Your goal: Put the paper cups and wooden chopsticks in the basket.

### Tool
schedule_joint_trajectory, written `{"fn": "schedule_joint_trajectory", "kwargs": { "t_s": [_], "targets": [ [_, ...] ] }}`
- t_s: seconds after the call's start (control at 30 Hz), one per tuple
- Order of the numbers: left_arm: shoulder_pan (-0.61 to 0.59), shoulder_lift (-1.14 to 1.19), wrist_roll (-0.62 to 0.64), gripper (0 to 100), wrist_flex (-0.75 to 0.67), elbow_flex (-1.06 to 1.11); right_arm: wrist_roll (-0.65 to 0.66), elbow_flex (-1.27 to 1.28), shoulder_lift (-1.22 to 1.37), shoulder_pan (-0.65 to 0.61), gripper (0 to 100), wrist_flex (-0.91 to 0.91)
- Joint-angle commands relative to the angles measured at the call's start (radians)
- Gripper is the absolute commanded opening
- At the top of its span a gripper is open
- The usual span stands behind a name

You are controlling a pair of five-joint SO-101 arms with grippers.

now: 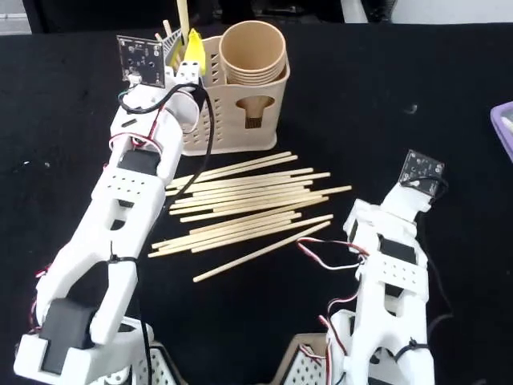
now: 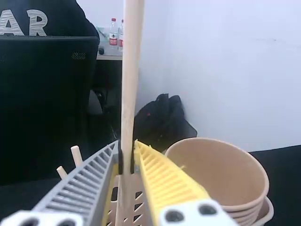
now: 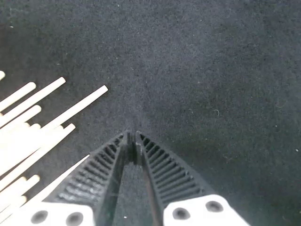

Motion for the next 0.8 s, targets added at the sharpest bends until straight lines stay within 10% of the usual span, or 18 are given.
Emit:
{"fn": "schedule_joint_trajectory", "kwargs": {
  "t_s": [0.0,0.5,0.77],
  "targets": [
    [-0.01,-0.009,0.011,5,-0.018,-0.039,-0.009,-0.033,-0.028,0.008,1.5,-0.015],
    [-0.087,-0.04,0.138,9,-0.015,-0.001,-0.008,-0.033,-0.028,0.008,1.5,-0.015],
    [-0.154,-0.365,0.132,9,0.239,0.082,-0.008,-0.031,-0.028,0.008,1.5,-0.015]
  ]
}}
